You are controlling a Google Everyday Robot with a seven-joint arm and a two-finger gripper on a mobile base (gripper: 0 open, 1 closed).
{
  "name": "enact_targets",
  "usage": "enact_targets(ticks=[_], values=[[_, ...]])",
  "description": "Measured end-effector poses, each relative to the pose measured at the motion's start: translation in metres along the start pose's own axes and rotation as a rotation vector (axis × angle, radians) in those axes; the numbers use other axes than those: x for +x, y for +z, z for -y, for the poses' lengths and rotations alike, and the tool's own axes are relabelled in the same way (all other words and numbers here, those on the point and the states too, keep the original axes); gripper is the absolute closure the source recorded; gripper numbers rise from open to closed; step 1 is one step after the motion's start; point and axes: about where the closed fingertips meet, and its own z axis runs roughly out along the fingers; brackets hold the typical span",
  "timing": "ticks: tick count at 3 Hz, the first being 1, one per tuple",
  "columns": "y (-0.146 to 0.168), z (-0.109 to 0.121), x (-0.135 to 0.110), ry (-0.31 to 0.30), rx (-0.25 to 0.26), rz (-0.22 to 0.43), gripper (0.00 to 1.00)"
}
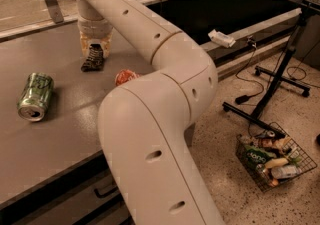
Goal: Pick rxbar chocolate
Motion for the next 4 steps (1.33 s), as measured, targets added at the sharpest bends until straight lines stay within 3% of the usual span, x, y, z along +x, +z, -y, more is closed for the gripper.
enact_targets(ticks=[1, 2, 3, 4], values=[[0.000, 0.000, -0.002, 0.026, 0.025, 0.023, 1.00], [-0.016, -0.004, 0.001, 0.097, 0.100, 0.047, 1.00], [-0.049, -0.009, 0.010, 0.157, 0.180, 0.026, 1.00], [-0.079, -0.012, 0.007, 0.183, 0.274, 0.044, 1.00]])
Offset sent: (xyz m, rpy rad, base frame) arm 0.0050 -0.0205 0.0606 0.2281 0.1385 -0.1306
